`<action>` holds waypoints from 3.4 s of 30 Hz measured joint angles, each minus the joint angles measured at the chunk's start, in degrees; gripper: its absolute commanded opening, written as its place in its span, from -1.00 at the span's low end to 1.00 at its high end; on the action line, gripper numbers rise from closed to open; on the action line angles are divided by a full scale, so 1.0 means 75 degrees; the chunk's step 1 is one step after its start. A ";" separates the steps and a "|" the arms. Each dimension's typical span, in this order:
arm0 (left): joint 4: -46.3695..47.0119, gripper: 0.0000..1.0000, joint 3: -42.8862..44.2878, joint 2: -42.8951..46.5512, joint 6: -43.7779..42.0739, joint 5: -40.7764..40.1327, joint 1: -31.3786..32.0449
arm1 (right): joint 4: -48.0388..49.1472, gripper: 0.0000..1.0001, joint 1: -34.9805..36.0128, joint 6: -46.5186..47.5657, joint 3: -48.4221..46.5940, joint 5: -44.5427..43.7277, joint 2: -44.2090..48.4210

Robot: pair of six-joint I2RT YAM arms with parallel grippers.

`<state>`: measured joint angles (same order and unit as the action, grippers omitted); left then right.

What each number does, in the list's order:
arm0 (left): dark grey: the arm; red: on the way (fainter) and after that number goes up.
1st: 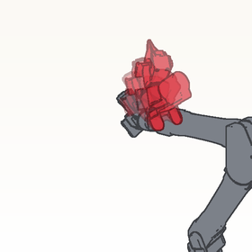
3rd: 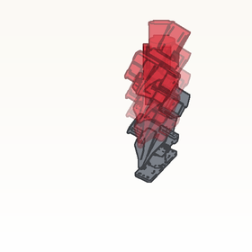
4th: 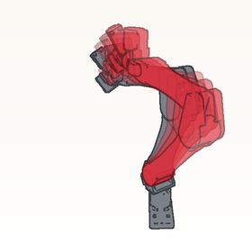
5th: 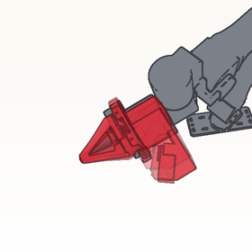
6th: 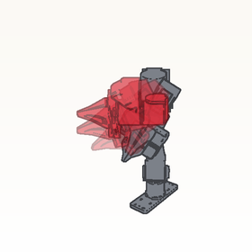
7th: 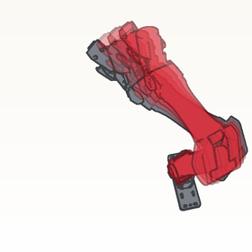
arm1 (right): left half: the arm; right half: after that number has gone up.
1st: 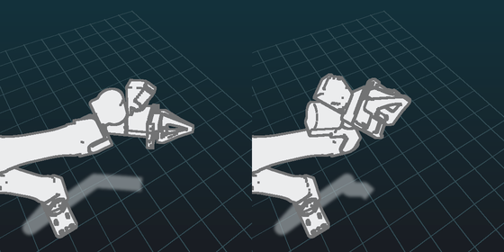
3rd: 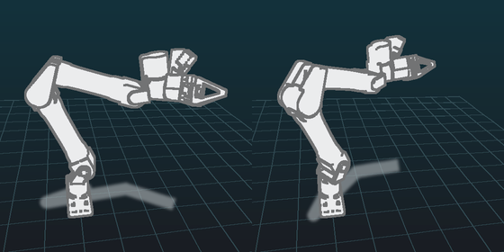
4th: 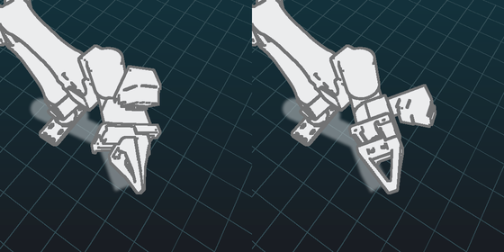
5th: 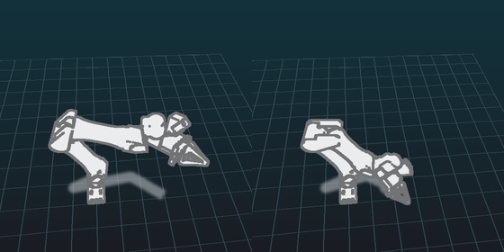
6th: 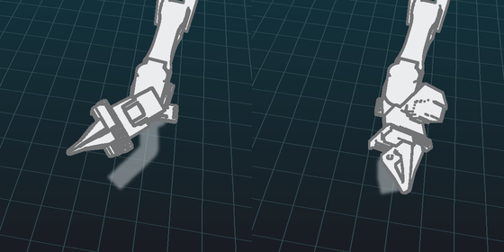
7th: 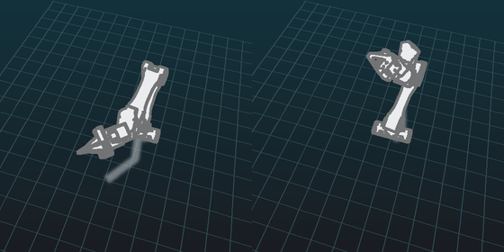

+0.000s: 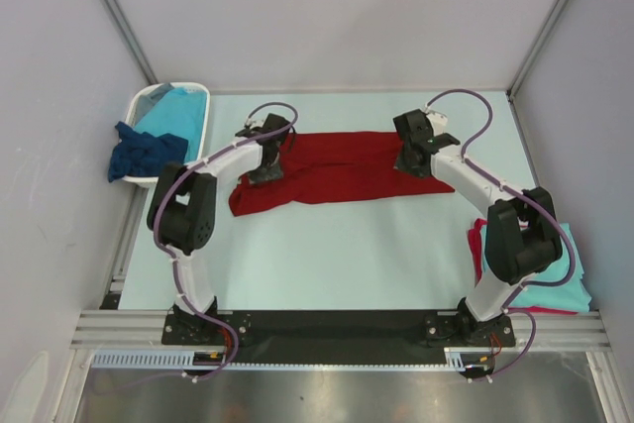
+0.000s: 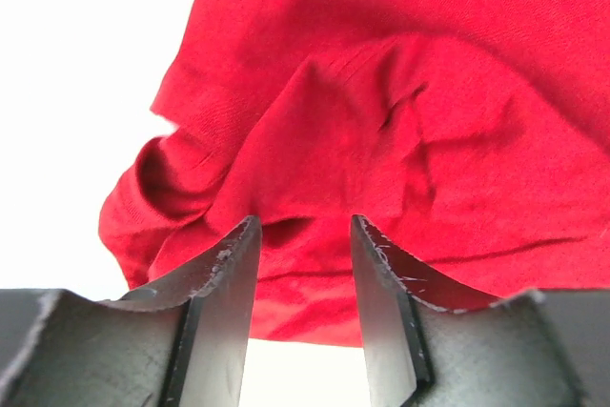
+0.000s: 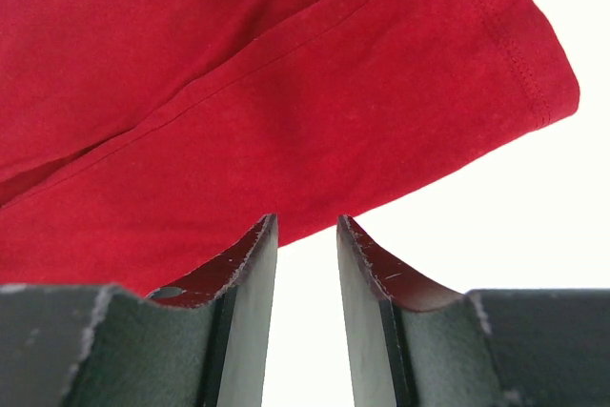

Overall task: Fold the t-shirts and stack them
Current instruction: Fold the other side of the tshirt into a rectangle

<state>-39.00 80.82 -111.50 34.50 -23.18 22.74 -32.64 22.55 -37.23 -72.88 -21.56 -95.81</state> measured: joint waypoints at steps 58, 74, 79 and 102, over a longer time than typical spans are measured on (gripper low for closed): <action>-0.0128 -0.37 0.0356 0.0341 -0.0076 -0.0236 0.0044 | 0.0192 -1.00 0.0230 -0.0026 0.0300 0.0423 -0.1300; -0.0189 -0.36 0.0723 0.0341 -0.0070 -0.0224 0.0044 | 0.0382 -0.24 0.0641 0.0131 0.0609 0.0653 -0.1122; -0.0184 -0.36 0.0702 0.0341 -0.0070 -0.0219 0.0044 | 0.0119 -0.17 0.1714 0.0207 -0.0595 0.0976 -0.1204; 0.0073 -0.37 -0.1582 0.2320 0.0082 0.0131 0.0641 | -0.0370 -0.20 0.2471 0.0440 -0.3468 0.1370 -0.3223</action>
<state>-38.46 68.95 -94.11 35.11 -22.20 27.55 -35.42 41.08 -33.93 -98.89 -11.29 -119.98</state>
